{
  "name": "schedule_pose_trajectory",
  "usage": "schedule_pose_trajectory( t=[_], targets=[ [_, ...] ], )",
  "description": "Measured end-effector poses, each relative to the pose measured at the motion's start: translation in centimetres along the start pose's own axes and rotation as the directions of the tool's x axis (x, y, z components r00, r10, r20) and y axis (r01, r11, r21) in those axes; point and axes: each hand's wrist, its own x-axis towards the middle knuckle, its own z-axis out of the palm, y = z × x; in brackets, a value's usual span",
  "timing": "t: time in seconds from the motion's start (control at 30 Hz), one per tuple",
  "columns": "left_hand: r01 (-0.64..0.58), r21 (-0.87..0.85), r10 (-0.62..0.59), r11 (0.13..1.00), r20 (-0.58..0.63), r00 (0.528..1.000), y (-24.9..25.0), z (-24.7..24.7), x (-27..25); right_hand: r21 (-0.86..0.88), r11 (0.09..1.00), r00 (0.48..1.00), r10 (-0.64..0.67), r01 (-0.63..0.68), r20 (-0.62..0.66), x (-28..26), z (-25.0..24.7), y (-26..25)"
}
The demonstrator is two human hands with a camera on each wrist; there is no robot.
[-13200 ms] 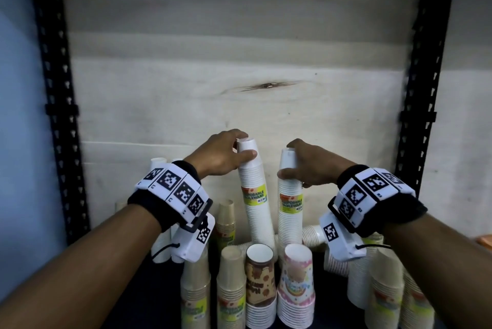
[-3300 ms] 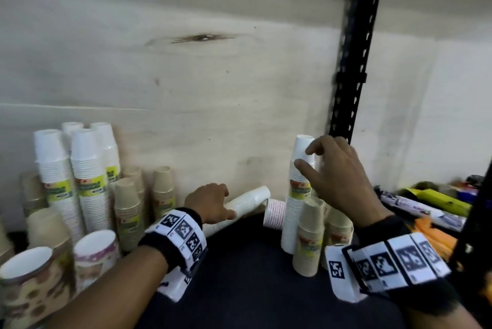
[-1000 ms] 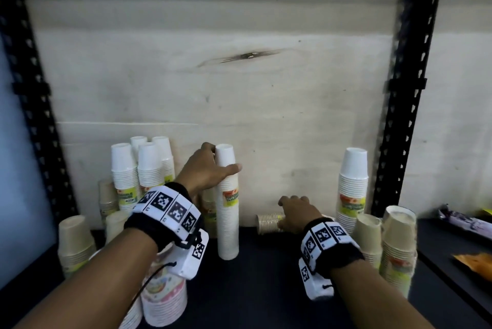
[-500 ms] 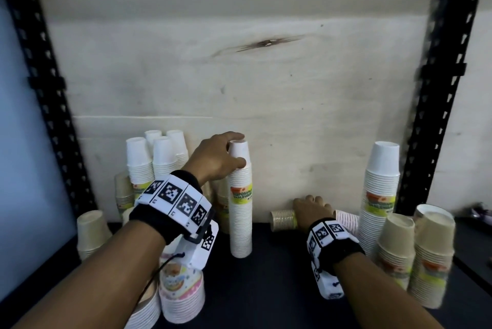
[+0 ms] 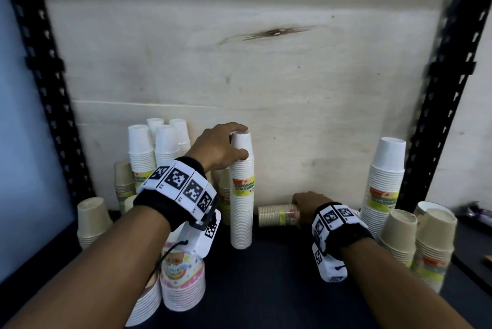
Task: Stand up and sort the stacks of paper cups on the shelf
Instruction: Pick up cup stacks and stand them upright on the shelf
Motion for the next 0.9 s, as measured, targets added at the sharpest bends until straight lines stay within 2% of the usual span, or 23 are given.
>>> schedule_pose_trajectory(
  t=[0.27,0.53,0.9],
  targets=[
    [-0.02,0.007,0.02,1.0,0.003,1.0,0.0,0.0,-0.1,0.037,0.995,0.993,-0.091,0.094,-0.069,-0.2,-5.7,-0.8],
    [-0.023,-0.012,0.023,1.0,0.011,1.0,-0.1,0.0,-0.1,0.063,0.991,0.986,-0.113,0.121,-0.119,0.6,-7.4,-1.4],
    [-0.06,-0.031,0.061,0.998,0.033,0.998,2.9,1.6,2.0,0.194,0.98,0.971,-0.005,0.053,-0.239,1.0,-7.5,-1.1]
  ],
)
